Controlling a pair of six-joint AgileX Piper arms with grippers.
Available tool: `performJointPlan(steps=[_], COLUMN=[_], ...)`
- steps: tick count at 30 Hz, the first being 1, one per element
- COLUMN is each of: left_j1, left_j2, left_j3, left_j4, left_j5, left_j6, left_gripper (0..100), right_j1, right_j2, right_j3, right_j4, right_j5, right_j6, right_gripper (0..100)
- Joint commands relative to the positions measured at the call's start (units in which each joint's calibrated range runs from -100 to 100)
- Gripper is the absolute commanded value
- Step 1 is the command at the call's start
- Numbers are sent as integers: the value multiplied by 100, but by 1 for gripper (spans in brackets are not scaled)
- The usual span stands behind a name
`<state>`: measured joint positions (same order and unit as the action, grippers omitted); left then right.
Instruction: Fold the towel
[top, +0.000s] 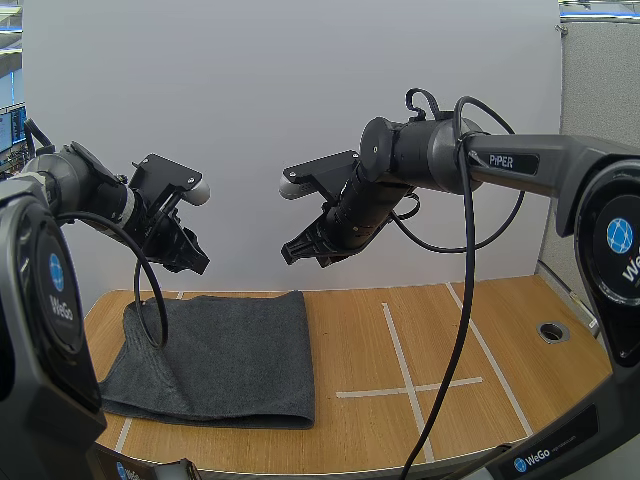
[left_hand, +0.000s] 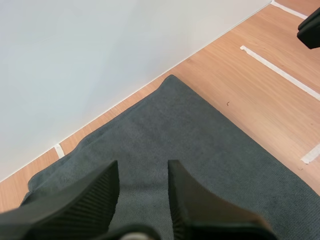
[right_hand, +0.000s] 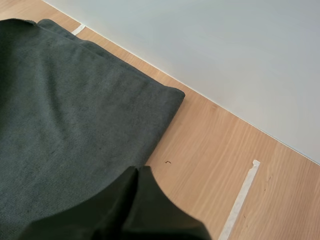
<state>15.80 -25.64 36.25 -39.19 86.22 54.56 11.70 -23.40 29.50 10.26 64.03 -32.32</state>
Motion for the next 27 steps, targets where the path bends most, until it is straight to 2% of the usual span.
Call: performJointPlan(steps=[1, 4, 9, 14, 21, 24, 26, 27], left_j1=[-19, -19, -27, -27, -50, -260, -512, -591], left_j2=[-60, -73, -266, -354, -354, -445, -622, -673], left_j3=[-65, -52, -52, -52, -52, -52, -52, -52], left_j4=[-96, 470, 1206, 2210, 2633, 3062, 3640, 3810], left_j5=[-642, -2671, -4345, -4960, -4968, -5014, -5156, -5176], left_j6=[-675, -2131, -3144, -4380, -5306, -5658, -6199, -6420], left_gripper=[52, 52, 52, 52, 52, 52, 52, 52], right_j1=[-28, -28, -28, -28, -28, -28, -28, -28], right_j2=[-16, -16, -16, -16, -16, -16, -16, -16], right_j3=[-44, -44, -44, -44, -44, -44, -44, -44], right_j4=[20, 20, 20, 20, 20, 20, 20, 20], right_j5=[-68, -68, -68, -68, -68, -68, -68, -68], right_j6=[-21, -21, -21, -21, -21, -21, -21, -21], right_gripper=[0, 0, 0, 0, 0, 0, 0, 0])
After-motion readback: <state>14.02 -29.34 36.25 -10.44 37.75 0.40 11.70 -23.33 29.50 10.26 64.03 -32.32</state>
